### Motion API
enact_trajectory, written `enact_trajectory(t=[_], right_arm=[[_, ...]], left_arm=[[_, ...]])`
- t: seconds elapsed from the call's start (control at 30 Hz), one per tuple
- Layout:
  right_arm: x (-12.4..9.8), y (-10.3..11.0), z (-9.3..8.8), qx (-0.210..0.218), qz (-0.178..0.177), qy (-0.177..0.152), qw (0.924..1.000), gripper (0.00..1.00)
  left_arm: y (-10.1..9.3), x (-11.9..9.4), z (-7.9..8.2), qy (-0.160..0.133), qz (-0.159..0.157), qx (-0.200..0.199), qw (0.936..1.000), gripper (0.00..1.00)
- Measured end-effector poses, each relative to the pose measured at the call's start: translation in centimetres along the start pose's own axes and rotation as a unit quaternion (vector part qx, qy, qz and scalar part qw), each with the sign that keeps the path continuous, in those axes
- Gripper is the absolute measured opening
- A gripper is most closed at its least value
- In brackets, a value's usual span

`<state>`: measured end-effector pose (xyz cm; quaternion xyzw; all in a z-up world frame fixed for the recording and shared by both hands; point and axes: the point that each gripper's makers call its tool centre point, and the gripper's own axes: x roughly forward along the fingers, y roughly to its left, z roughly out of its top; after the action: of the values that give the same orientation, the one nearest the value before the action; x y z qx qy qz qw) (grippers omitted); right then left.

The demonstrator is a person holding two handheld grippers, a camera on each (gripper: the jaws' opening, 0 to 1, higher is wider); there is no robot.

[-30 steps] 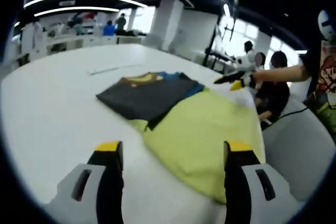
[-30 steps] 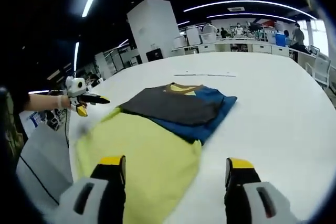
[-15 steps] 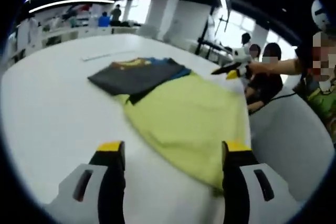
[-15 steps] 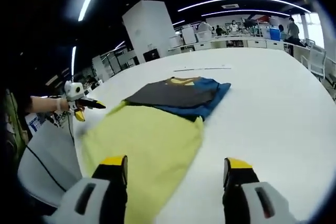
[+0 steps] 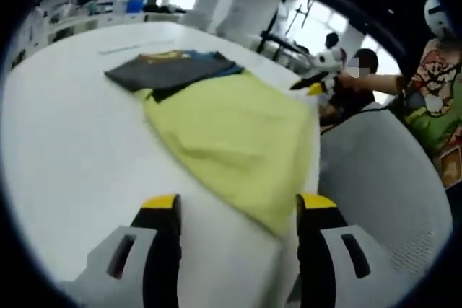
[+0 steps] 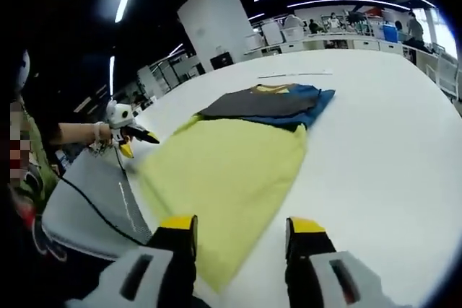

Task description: Fold the garment on the visible template until the final outline fits inside the template.

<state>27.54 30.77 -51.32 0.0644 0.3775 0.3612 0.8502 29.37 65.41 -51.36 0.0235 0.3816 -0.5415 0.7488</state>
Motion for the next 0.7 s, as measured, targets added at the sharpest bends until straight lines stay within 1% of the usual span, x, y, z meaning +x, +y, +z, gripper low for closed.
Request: enact_trajectory(t=[0.03, 0.1, 0.13, 0.17, 0.2, 0.23, 0.3, 0.37, 0.43, 0.5, 0.53, 0.6, 0.7], right_arm=[[-0.1, 0.0, -0.4, 0.002, 0.000, 0.002, 1.0000, 0.41], [-0.4, 0.1, -1.3, 0.009, 0.000, 0.009, 0.9999, 0.39], [-0.7, 0.1, -1.8, 0.015, 0.001, 0.013, 0.9998, 0.35], [-0.7, 0.2, -1.9, 0.019, 0.002, 0.014, 0.9997, 0.32], [-1.0, 0.5, -2.4, 0.036, 0.009, 0.017, 0.9992, 0.29], [-1.2, 0.5, -2.6, 0.038, 0.010, 0.017, 0.9991, 0.26], [-1.4, 0.4, -3.1, 0.042, 0.007, 0.018, 0.9989, 0.26], [-1.7, 0.4, -3.7, 0.051, 0.006, 0.021, 0.9984, 0.23], [-1.8, 0.7, -4.0, 0.064, 0.012, 0.020, 0.9977, 0.19], [-1.9, 0.6, -4.3, 0.077, 0.015, 0.016, 0.9968, 0.17], [-1.9, 0.6, -4.3, 0.078, 0.016, 0.017, 0.9967, 0.16], [-1.9, 0.7, -4.5, 0.079, 0.015, 0.020, 0.9965, 0.14], [-1.8, 1.0, -4.8, 0.085, 0.021, 0.021, 0.9959, 0.10]], left_arm=[[-0.2, 0.0, -0.4, 0.011, -0.004, -0.003, 0.9999, 0.56], [-0.5, -0.1, -1.1, 0.026, -0.005, 0.008, 0.9996, 0.52], [-0.5, -0.1, -1.0, 0.022, -0.003, -0.001, 0.9997, 0.48], [-0.6, -0.2, -1.2, 0.027, -0.003, -0.014, 0.9995, 0.46], [-0.6, -0.2, -1.1, 0.026, -0.005, -0.018, 0.9995, 0.44], [-0.8, -0.1, -1.1, 0.029, -0.006, -0.019, 0.9994, 0.42], [-1.3, 0.1, -1.4, 0.038, -0.012, -0.020, 0.9990, 0.40], [-1.8, 0.2, -1.7, 0.047, -0.015, -0.021, 0.9986, 0.38], [-1.8, 0.4, -1.6, 0.046, -0.012, -0.024, 0.9986, 0.35], [-2.0, 0.4, -1.6, 0.052, -0.011, -0.033, 0.9980, 0.33], [-2.2, 0.4, -1.8, 0.058, -0.016, -0.038, 0.9975, 0.31], [-2.7, 0.5, -2.1, 0.066, -0.020, -0.033, 0.9971, 0.29], [-3.1, 0.7, -2.5, 0.070, -0.028, -0.044, 0.9962, 0.25]])
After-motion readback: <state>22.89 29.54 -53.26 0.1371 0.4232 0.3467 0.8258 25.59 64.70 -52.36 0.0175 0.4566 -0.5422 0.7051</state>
